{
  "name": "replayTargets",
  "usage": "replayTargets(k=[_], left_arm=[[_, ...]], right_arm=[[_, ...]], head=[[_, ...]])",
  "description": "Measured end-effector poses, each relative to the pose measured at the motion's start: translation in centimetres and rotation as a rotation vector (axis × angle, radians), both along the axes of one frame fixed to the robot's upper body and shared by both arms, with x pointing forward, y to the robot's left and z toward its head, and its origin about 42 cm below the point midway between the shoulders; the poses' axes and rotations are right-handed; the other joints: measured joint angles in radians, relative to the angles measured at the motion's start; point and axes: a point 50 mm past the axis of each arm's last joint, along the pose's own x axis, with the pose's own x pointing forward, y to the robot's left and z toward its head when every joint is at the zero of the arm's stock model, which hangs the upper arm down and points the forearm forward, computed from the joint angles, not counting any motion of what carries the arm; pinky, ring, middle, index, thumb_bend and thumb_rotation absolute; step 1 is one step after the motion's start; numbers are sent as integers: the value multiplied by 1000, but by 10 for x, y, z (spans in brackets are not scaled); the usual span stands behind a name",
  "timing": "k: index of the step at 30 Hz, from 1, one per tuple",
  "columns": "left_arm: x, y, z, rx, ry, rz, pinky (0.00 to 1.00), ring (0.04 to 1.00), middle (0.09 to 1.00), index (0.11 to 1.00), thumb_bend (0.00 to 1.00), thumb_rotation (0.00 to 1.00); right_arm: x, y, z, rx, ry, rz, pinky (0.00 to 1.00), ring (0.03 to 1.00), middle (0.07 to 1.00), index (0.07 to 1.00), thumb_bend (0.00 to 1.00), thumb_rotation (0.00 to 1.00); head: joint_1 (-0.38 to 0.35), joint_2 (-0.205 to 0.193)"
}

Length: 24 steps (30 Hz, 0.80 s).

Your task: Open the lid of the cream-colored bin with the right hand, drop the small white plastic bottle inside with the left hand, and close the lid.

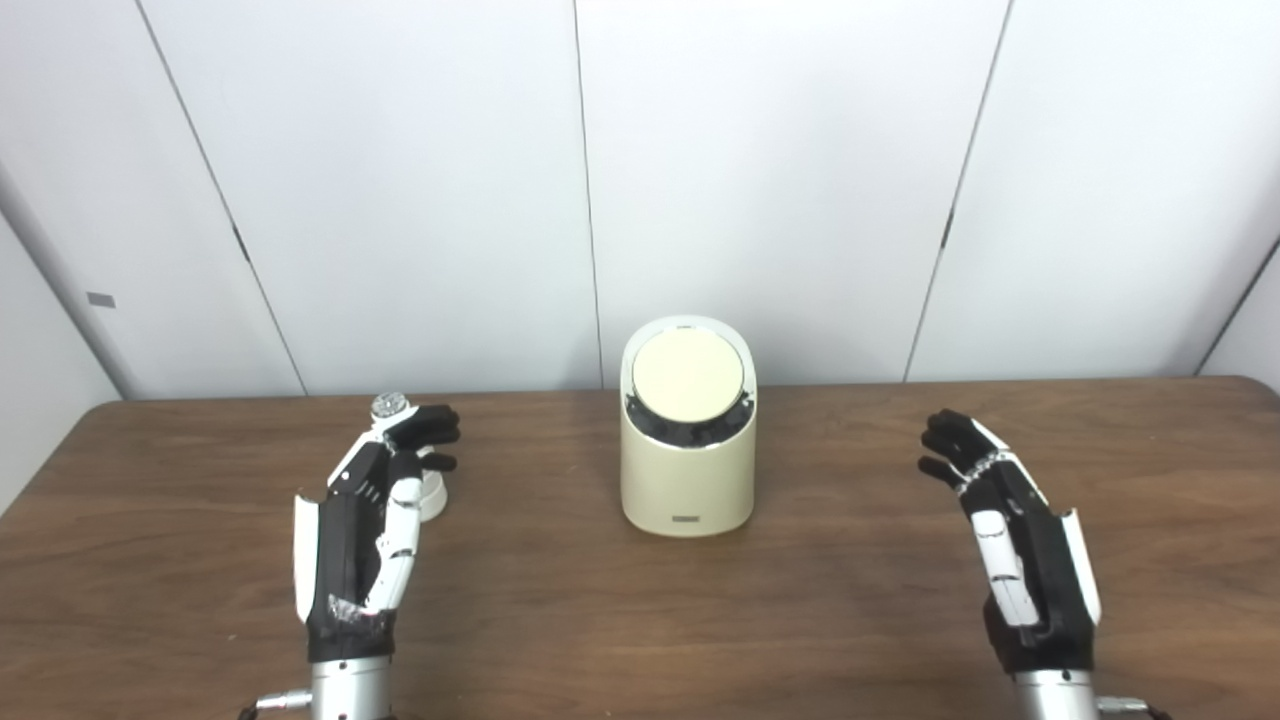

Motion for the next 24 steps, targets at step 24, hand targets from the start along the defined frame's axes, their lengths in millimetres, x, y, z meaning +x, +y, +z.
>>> replayTargets(k=[24], left_arm=[[0, 0, 0, 1, 0, -1, 590, 687, 706, 691, 217, 722]], right_arm=[[0, 1, 5, -95, -5, -12, 776, 836, 844, 830, 446, 770]], head=[[3, 2]])
